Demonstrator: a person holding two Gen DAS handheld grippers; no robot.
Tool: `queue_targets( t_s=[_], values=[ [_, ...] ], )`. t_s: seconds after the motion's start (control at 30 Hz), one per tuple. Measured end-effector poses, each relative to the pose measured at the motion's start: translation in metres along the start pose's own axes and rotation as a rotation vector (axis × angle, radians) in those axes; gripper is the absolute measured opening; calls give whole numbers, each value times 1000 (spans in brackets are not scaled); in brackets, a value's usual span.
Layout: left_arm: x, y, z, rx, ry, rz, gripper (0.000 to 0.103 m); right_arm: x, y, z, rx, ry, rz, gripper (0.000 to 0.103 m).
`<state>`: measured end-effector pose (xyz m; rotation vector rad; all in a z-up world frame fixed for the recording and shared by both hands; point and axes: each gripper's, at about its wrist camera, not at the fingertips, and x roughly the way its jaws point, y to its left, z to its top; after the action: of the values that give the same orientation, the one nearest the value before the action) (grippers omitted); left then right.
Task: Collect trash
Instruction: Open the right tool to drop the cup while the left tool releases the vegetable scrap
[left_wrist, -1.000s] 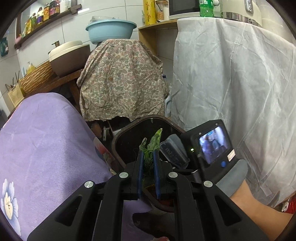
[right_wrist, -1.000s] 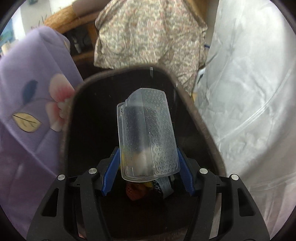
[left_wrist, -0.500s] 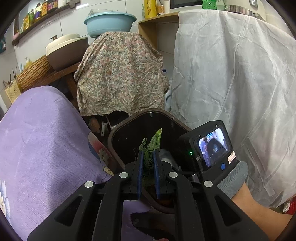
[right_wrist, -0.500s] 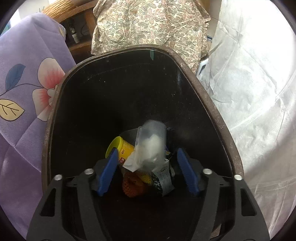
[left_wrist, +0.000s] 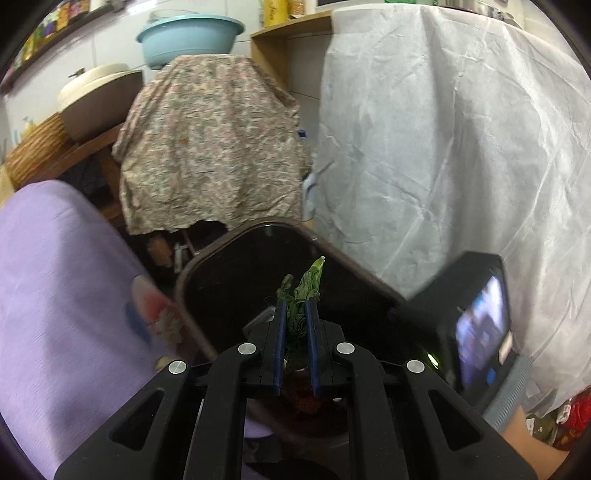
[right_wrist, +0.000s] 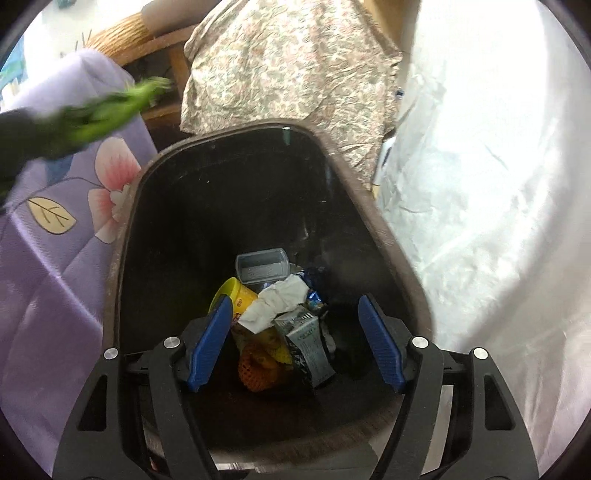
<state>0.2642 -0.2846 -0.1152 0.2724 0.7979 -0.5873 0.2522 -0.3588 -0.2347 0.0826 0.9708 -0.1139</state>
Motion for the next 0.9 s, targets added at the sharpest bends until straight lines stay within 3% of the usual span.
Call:
queue_targets(
  t_s=[0.17, 0.4, 0.9],
  values=[
    [26, -2, 4, -13, 39, -38, 11, -19, -18, -11, 52, -18, 5, 71],
    [62, -5, -5, 16, 98, -33, 11, -28, -26, -27, 58, -15, -42, 71],
    [82, -7, -14, 23, 146, -47, 14, -45, -36, -38, 88, -40, -57, 71]
  ],
)
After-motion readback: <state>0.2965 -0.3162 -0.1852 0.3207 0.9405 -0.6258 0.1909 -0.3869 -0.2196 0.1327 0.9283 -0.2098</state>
